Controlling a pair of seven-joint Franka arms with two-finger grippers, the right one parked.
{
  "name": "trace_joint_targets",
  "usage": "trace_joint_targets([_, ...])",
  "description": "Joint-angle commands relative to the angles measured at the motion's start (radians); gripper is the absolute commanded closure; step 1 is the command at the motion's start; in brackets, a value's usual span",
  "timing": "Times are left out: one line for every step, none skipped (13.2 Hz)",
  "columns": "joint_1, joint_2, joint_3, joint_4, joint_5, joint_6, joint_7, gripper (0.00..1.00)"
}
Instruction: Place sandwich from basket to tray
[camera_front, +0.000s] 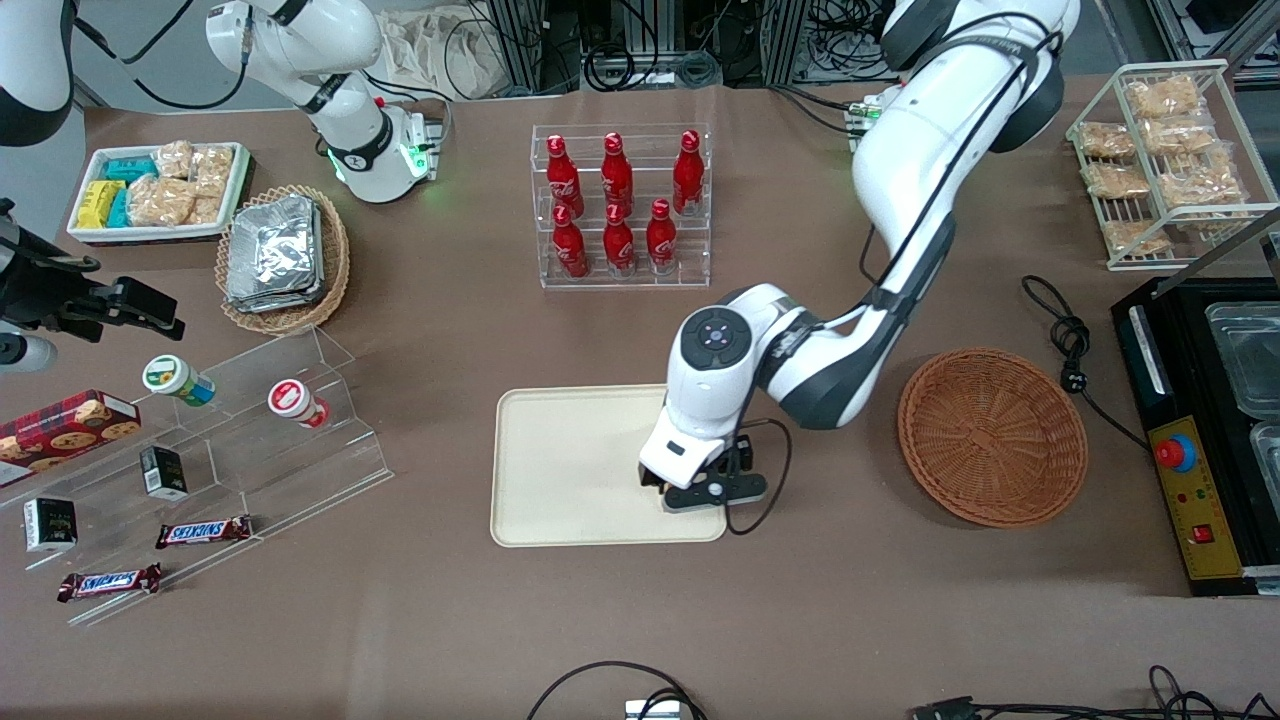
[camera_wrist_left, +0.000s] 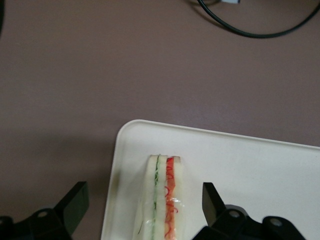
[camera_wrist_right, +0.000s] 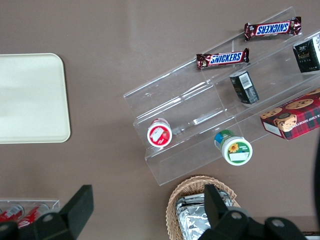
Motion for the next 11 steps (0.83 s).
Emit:
trace_joint_targets([0.077,-0.099,-0.006,-0.015,-0.050,-0.110,-0.012,0.00])
trace_joint_targets([0.091,-0.133,-0.005,-0.015,-0.079,-0.147,-0.009,0.00])
trace_joint_targets([0.112,-0.163,-0.002,-0.015,-0.110,-0.179,-0.009,0.00])
trace_joint_targets([0.143,-0.193,-0.002,-0.016,-0.122,-0.209,-0.009,0.00])
trace_joint_targets([0.169,-0.220,0.000,-0.018,-0.122,-0.233,-0.015,0.00])
trace_joint_targets([0.186,-0.249,0.001,-0.023,-0.121,-0.249,-0.012,0.00])
trace_joint_targets([0.213,-0.275,0.001,-0.026,-0.121,-0.273,-0.006,0.00])
trace_joint_targets([0.255,-0.294,-0.002,-0.026,-0.122,-0.310,0.000,0.00])
trace_joint_targets([0.281,-0.317,-0.003,-0.026,-0.122,-0.346,0.018,0.00])
trace_joint_targets([0.305,-0.335,-0.003,-0.027,-0.130,-0.380,0.061,0.00])
trace_joint_targets([0.330,-0.357,-0.003,-0.030,-0.151,-0.422,0.107,0.00])
